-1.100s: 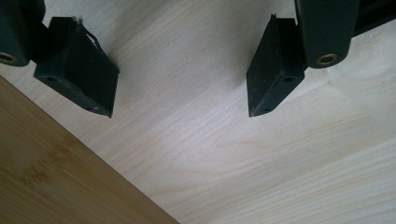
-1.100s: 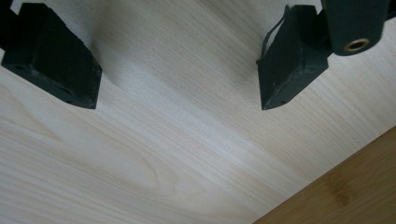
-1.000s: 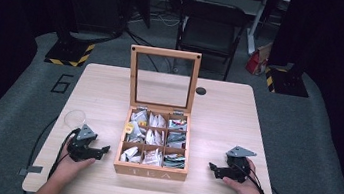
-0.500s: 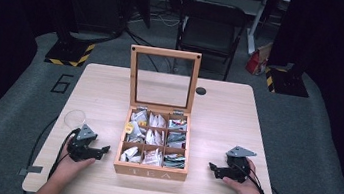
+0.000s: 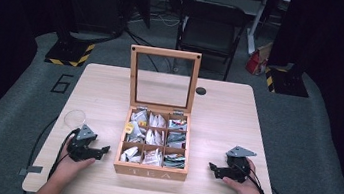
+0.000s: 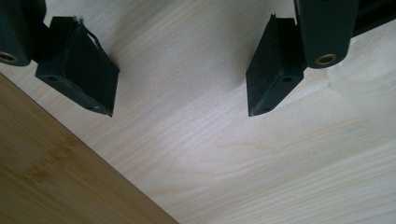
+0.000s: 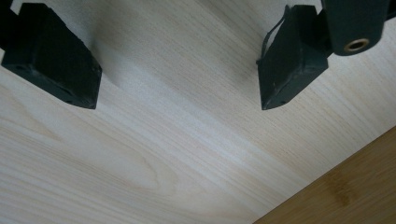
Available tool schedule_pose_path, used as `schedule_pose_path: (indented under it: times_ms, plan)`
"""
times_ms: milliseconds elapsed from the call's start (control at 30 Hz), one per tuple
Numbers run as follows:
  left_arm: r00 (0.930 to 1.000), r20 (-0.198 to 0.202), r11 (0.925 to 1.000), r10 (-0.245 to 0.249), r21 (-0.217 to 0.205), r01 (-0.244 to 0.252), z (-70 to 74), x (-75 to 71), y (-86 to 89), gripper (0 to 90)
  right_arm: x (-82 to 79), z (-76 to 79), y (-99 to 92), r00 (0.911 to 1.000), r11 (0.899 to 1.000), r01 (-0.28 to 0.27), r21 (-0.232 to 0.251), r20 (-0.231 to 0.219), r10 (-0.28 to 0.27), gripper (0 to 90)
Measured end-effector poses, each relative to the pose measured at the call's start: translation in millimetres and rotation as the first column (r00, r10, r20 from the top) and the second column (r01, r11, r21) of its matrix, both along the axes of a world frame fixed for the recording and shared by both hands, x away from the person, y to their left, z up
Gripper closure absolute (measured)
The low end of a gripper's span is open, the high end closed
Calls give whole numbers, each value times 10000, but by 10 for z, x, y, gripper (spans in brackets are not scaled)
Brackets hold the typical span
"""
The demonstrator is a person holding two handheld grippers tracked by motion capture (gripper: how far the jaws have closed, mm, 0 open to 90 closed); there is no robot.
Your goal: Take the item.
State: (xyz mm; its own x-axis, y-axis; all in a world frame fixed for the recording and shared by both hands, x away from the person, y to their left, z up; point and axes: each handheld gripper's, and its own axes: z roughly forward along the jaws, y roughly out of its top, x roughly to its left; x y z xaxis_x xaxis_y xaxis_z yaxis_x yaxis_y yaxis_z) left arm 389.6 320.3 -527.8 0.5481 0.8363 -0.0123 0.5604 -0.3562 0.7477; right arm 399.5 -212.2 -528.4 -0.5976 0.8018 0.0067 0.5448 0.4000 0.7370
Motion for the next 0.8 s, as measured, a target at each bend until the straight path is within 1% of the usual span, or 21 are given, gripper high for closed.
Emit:
schedule_pose_path:
  times_ms: [33,67,100,133,167,200,233,333,367,400,433,467,500,533,600,633,767,800]
  plan:
    - [10000,0,10000,0,0,0,0,0,0,252,0,0,0,10000,10000,0,0,0,0,129]
    - [10000,-16,9998,35,-202,-35,24,-12,-1,253,-1,1,0,10000,10000,4,10,-14,-4,129]
    - [10000,-16,9998,35,-202,-35,24,-12,-1,255,-1,1,0,10000,10000,4,10,-14,-4,129]
    - [9999,102,9996,0,-271,3,65,-29,-6,259,-1,1,0,10000,10000,5,11,-13,-5,129]
    - [9999,102,9996,0,-271,3,65,-29,-6,264,0,0,0,10000,10000,-3,0,0,3,129]
    - [10000,57,9991,-71,-420,74,108,-47,-5,272,0,0,0,10000,10000,0,2,-6,0,129]
    - [10000,57,9991,-71,-420,74,108,-47,-5,277,0,0,0,10000,10000,0,2,-6,0,129]
    - [9995,263,9989,-172,-425,183,182,-89,-15,297,0,0,0,10000,10000,-1,1,0,1,129]
    - [9995,263,9989,-172,-425,183,182,-89,-15,300,0,0,0,10000,10000,-1,1,0,1,129]
    - [9995,280,9980,-162,-611,179,201,-103,-18,300,0,0,0,10000,10000,0,1,-1,0,129]
    - [9991,363,9974,-198,-689,223,216,-109,-17,313,0,0,0,10000,10000,0,1,-2,0,129]
    - [9990,346,9962,-275,-815,303,247,-121,-11,338,0,0,0,10000,10000,0,2,-3,0,129]
    - [9990,346,9962,-275,-815,303,247,-121,-11,343,0,0,0,10000,10000,0,2,-3,0,129]
    - [9993,309,9947,-210,-1001,240,270,-130,-17,350,0,0,0,10000,10000,2,1,-1,-2,129]
    - [9993,309,9948,-203,-989,233,288,-130,-14,352,0,0,0,10000,10000,1,1,-1,-1,129]
    - [9993,329,9941,-195,-1059,229,309,-125,-16,352,0,0,0,10000,10000,1,1,-1,-1,129]
    - [9987,470,9941,-186,-1064,235,428,-100,-18,370,0,0,0,10000,10000,0,1,-1,0,129]
    - [9987,470,9941,-186,-1064,235,428,-100,-18,371,0,0,0,10000,10000,0,1,-1,0,129]
